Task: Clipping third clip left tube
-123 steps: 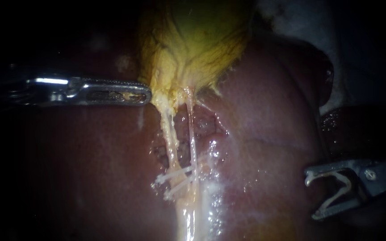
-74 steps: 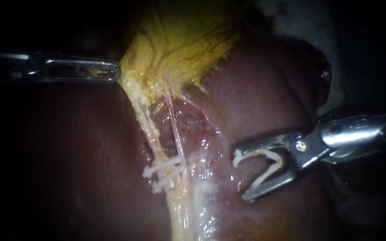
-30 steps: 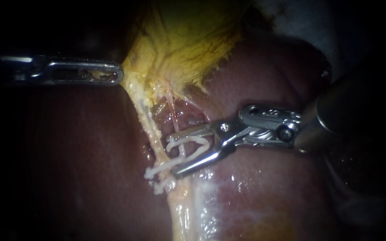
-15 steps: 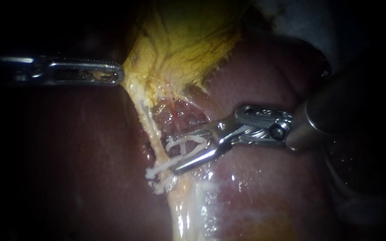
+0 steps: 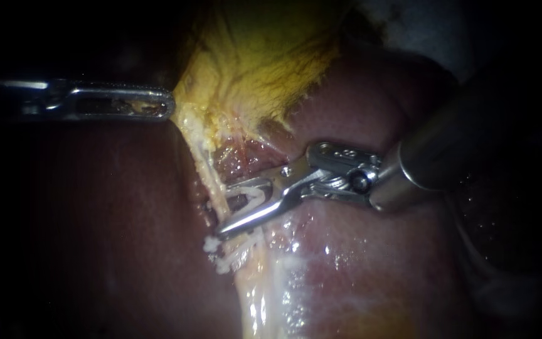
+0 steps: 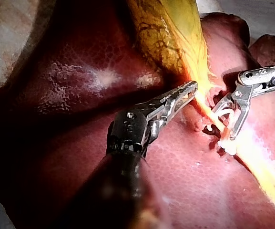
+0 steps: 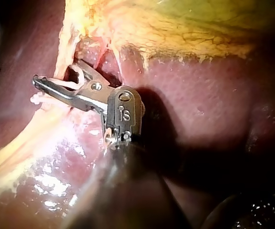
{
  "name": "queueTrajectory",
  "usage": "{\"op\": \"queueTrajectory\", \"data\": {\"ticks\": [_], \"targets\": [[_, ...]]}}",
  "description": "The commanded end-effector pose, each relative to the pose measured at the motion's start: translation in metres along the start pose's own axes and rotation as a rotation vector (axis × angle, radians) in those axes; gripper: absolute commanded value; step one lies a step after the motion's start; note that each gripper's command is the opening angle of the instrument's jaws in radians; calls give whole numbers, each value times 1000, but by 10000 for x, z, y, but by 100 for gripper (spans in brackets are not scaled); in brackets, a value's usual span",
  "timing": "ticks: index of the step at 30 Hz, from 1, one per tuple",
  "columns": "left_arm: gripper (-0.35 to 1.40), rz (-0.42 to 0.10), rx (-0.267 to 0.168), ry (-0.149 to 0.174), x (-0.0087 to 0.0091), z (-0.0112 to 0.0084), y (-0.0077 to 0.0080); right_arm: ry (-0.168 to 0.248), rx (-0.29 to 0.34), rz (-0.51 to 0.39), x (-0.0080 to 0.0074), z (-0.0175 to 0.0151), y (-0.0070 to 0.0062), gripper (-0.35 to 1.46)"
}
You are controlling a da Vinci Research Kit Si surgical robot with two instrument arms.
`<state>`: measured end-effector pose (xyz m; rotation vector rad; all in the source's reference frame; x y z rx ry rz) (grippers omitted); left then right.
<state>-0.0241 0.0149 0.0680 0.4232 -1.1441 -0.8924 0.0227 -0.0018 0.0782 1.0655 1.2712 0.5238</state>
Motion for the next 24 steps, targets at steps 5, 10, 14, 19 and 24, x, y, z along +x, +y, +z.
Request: {"op": "queueTrajectory", "data": {"ticks": [5, 10, 14, 19, 24], "targets": [[-35, 0, 0, 0, 0, 0, 0, 61, 57, 24, 4, 7, -6, 54], [-35, 0, 0, 0, 0, 0, 0, 76, 94, 36, 10, 14, -9, 54], [-35, 0, 0, 0, 0, 0, 0, 108, 119, 44, 18, 19, -11, 54], [-35, 0, 0, 0, 0, 0, 0, 146, 103, 65, 31, 21, -13, 53], [-35, 0, 0, 0, 0, 0, 0, 157, 91, 76, 40, 21, -14, 50]]}}
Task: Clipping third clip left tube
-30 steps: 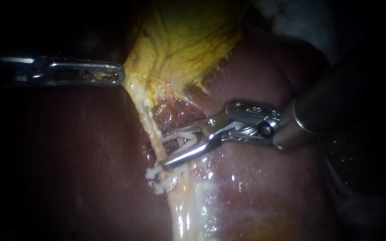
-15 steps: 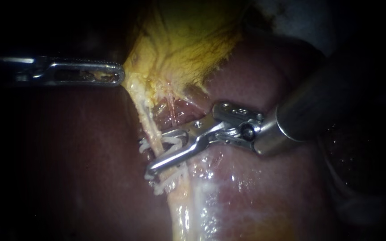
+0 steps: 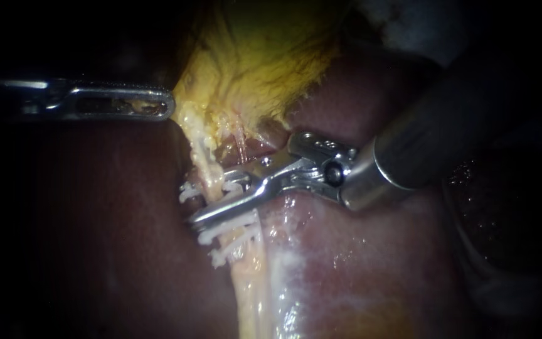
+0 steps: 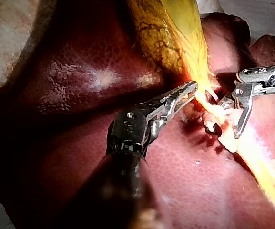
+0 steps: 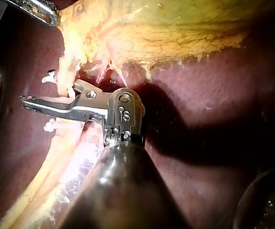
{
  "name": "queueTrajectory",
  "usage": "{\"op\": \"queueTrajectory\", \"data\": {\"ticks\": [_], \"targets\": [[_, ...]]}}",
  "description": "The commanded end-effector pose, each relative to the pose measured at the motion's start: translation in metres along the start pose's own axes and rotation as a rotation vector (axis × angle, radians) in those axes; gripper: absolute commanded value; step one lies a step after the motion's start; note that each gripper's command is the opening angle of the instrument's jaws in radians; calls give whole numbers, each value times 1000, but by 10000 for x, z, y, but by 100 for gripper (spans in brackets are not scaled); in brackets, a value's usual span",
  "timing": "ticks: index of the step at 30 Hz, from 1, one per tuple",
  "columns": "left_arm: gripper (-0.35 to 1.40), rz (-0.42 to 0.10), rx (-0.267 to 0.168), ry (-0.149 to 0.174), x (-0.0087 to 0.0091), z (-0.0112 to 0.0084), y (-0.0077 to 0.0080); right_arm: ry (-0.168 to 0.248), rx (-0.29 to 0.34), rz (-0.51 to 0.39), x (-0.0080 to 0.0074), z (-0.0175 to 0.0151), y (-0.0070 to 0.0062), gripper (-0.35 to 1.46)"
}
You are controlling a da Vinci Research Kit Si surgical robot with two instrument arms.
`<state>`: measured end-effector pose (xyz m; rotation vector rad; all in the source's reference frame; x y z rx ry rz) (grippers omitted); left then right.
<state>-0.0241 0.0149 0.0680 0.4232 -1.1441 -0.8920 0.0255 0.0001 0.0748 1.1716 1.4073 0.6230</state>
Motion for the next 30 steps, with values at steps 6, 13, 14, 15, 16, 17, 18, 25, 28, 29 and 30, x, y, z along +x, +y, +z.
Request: {"op": "queueTrajectory", "data": {"ticks": [6, 13, 14, 15, 16, 17, 18, 25, 28, 29, 30], "targets": [[-35, 0, 0, 0, 0, 0, 0, -2, -10, 47, 1, 2, 1, 34], [-35, 0, 0, 0, 0, 0, 1, -3, -12, 53, 1, 1, 1, 3], [-35, 0, 0, 0, 0, 0, 1, -3, -13, 59, 0, 1, 1, -2], [-35, 0, 0, 0, 0, 0, 1, -4, -14, 65, 0, 0, 0, -5], [-35, 0, 0, 0, 0, 0, 1, -4, -15, 71, 0, 0, 0, -13], [-35, 0, 0, 0, 0, 0, 1, -5, -18, 82, 0, 0, 0, -25], [-35, 0, 0, 0, 0, 0, 1, -6, -20, 94, 0, 0, 0, -35], [-35, 0, 0, 0, 0, 0, 1, -8, -20, 104, -3, 0, 3, -35], [-35, 0, 0, 0, 0, 0, 1, -8, -20, 104, -4, 1, 3, -35], [-35, 0, 0, 0, 0, 0, 1, -8, -20, 104, -4, 0, 3, -35], [-35, 0, 0, 0, 0, 0, 1, -8, -20, 104, -4, 0, 3, -35]]}}
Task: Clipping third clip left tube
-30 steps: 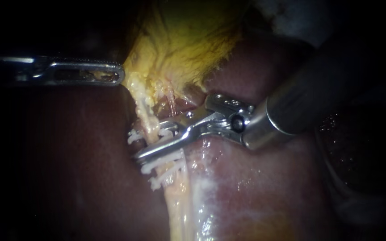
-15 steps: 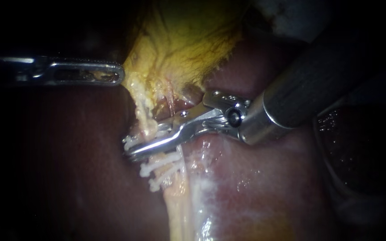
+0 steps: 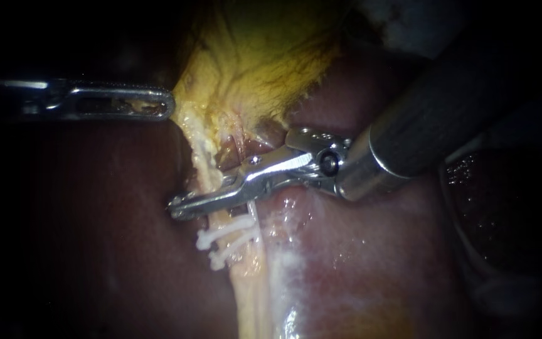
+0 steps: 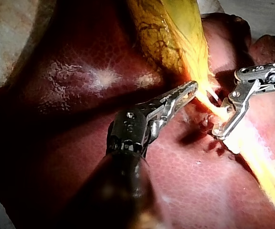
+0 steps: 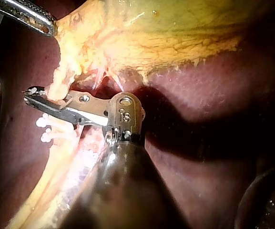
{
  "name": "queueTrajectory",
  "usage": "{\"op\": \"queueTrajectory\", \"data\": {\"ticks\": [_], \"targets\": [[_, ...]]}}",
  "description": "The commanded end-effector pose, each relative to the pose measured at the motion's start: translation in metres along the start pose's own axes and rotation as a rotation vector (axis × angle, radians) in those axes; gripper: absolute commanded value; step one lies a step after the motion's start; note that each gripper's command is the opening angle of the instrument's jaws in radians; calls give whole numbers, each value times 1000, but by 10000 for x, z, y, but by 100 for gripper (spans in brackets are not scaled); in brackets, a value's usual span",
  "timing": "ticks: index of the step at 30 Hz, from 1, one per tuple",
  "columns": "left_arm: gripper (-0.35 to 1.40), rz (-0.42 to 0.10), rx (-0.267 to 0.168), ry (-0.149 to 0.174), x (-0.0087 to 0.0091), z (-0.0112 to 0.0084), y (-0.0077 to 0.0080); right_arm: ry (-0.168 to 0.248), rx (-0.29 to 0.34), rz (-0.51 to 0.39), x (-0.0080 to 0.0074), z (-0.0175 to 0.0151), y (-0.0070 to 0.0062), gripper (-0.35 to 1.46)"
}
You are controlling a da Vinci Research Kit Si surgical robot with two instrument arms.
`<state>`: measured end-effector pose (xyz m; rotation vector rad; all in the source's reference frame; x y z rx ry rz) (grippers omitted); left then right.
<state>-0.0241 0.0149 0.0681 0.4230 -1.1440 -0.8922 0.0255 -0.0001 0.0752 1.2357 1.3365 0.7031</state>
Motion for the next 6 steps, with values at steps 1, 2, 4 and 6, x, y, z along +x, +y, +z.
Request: {"op": "queueTrajectory", "data": {"ticks": [1, 2, 4, 6], "targets": [[-35, 0, 1, 0, 0, 0, 0, 0, 0, 0, 0, 0, 0, -35], [-35, 0, 1, 0, 0, 0, 0, 0, 0, 0, 0, 0, 0, -35], [-35, 0, 1, 0, 0, 0, 0, 0, 0, 0, 0, 0, 1, -35], [-35, 0, 1, 0, 0, 0, 1, 0, 0, -1, 0, -1, 1, -35]]}}
